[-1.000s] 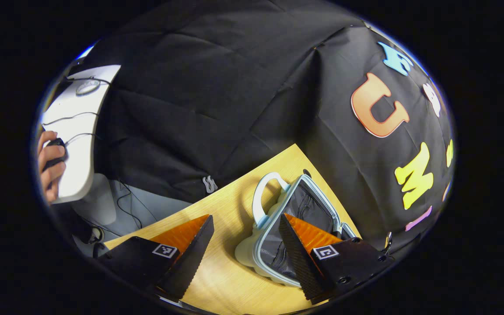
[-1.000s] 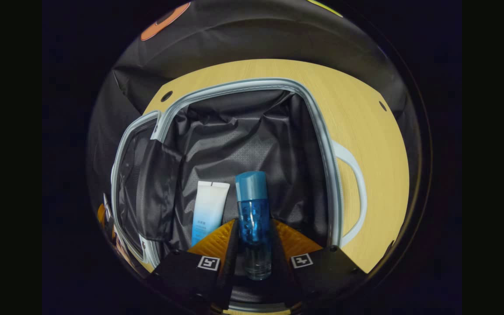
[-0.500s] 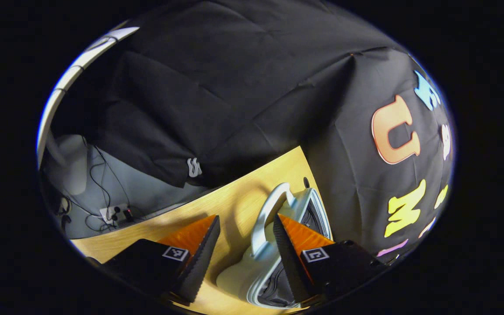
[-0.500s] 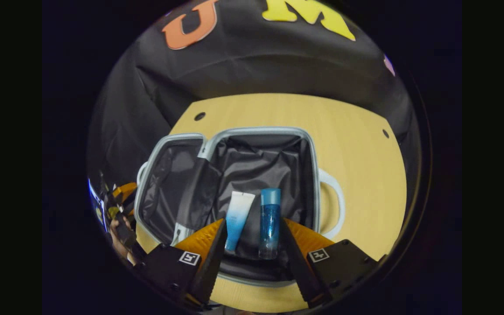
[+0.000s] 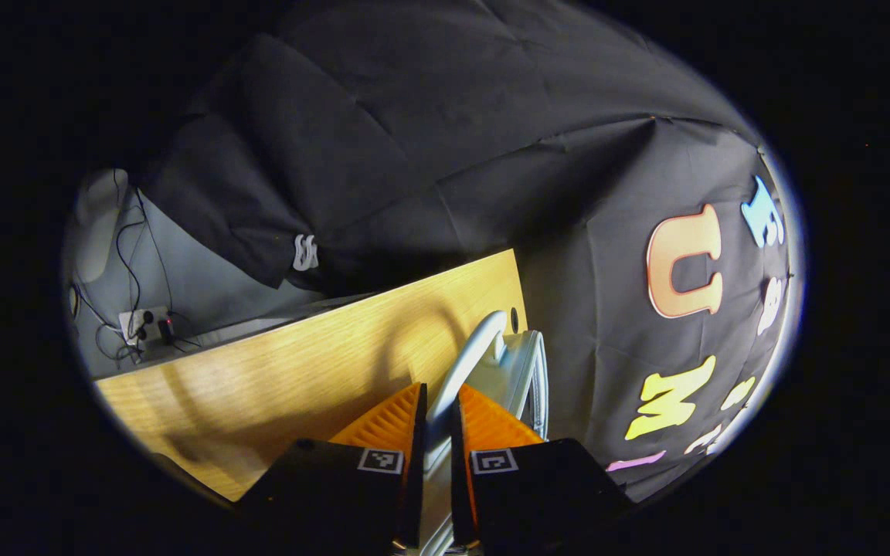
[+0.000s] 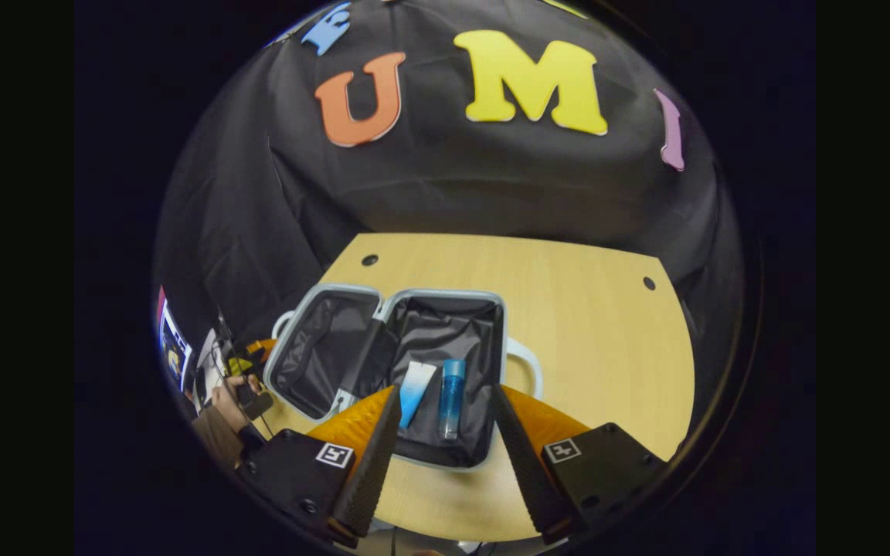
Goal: First open the suitcase, pack the skin care products into it, and then close the suitcase.
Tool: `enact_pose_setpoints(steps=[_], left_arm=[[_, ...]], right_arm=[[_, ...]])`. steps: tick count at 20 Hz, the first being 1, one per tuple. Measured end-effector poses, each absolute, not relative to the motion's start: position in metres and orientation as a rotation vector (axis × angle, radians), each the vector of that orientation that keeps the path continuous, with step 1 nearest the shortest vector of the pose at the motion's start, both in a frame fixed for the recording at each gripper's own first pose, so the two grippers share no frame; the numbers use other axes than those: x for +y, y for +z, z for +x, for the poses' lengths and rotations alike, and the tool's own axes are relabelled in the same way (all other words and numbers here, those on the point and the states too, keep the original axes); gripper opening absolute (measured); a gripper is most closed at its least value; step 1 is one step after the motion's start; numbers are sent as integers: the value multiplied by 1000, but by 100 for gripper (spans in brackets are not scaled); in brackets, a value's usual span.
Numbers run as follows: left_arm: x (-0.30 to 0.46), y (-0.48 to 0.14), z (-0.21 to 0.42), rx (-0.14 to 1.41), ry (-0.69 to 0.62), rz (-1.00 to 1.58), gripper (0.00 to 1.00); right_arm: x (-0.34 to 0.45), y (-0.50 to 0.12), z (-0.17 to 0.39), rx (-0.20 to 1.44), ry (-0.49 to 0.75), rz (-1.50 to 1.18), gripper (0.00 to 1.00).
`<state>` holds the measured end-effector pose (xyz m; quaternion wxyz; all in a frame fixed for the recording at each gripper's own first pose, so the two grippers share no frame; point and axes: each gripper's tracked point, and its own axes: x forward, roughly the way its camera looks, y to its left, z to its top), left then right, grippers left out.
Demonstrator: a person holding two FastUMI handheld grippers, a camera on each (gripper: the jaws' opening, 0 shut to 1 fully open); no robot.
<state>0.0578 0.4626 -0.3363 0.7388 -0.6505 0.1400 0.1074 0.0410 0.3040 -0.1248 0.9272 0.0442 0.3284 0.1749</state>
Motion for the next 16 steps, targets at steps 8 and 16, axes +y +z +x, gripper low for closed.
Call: enact_pose_setpoints(steps=[8,16], left_arm=[[466,-286,55,231,255,-1238,3],[417,-149,50,129,270,-791,3]], right_arm=[[236,-52,19,424,293,13,71],[163,18,6,140,215,-27,71]])
